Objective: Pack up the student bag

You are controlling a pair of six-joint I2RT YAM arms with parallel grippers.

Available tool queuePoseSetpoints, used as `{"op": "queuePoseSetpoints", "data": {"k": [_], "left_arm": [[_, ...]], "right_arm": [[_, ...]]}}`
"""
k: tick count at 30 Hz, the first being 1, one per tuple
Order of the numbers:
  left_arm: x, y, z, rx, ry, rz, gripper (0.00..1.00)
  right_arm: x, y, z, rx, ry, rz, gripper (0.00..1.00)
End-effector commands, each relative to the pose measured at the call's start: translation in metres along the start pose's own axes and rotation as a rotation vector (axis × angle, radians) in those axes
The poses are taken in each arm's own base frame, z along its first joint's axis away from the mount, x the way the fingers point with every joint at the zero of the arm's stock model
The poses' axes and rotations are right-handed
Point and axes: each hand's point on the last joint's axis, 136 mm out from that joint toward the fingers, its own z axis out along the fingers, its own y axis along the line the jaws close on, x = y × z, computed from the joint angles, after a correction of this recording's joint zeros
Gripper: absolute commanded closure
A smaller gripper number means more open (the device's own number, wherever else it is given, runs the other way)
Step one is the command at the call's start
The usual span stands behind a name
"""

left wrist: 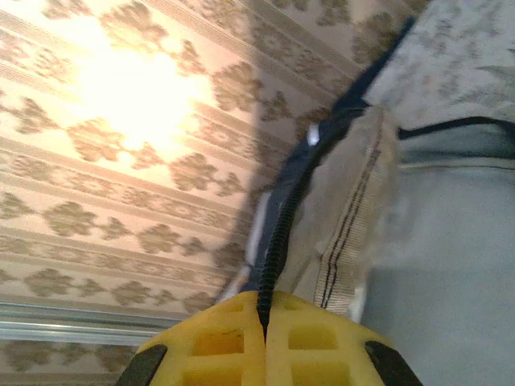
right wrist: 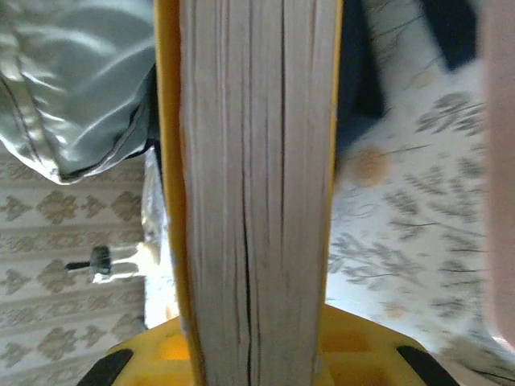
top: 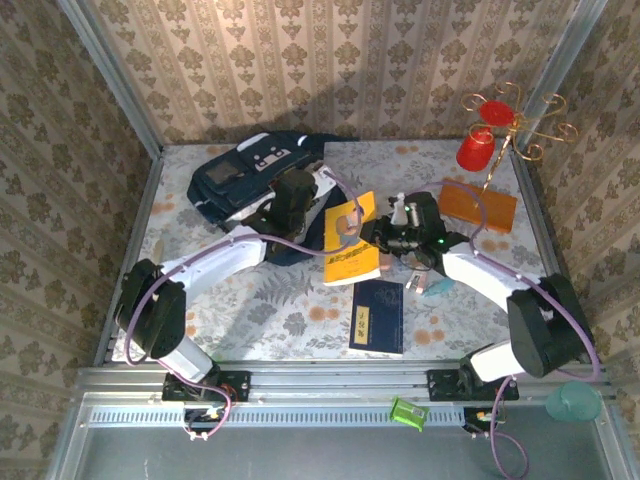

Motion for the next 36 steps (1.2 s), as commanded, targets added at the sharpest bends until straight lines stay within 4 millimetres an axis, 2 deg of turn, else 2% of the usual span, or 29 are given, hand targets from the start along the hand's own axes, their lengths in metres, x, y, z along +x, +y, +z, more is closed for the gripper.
{"op": "queuePoseSetpoints", "data": {"k": [1, 4, 7, 11, 14, 18, 20, 25, 31, 36], "left_arm": [[-0.034, 0.055, -0.022, -0.229, -0.118, 0.044, 1.00], [-0.046, 0.070, -0.033, -0.299, -0.177, 0.078, 1.00], [-0.052, 0.080, -0.038, -0.307, -0.200, 0.069, 1.00], [-0.058, 0.088, -0.044, -0.300, -0.240, 0.027, 1.00], [-0.059, 0.101, -0.044, -0.286, -0.266, -0.029, 1.00], [-0.061, 0.115, -0.048, -0.238, -0.298, -0.095, 1.00], [-0.062, 0.116, -0.051, -0.224, -0.313, -0.118, 1.00], [-0.061, 0.115, -0.051, -0.204, -0.317, -0.141, 1.00], [-0.060, 0.108, -0.051, -0.168, -0.324, -0.174, 1.00], [-0.060, 0.110, -0.050, -0.161, -0.318, -0.212, 1.00]], "right_arm": [[-0.009, 0.068, 0.010, -0.217, 0.019, -0.031, 1.00], [-0.011, 0.081, 0.030, -0.254, 0.039, -0.008, 1.00], [-0.020, 0.083, 0.055, -0.252, 0.031, 0.045, 1.00], [-0.040, 0.077, 0.098, -0.240, -0.006, 0.141, 1.00], [-0.059, 0.080, 0.130, -0.265, -0.029, 0.194, 1.00], [-0.083, 0.080, 0.160, -0.217, -0.114, 0.216, 1.00], [-0.091, 0.078, 0.169, -0.188, -0.164, 0.238, 1.00], [-0.116, 0.060, 0.185, -0.091, -0.360, 0.330, 1.00], [-0.136, 0.068, 0.205, -0.032, -0.552, 0.376, 1.00], [-0.143, 0.063, 0.215, 0.054, -0.701, 0.389, 0.99]]}}
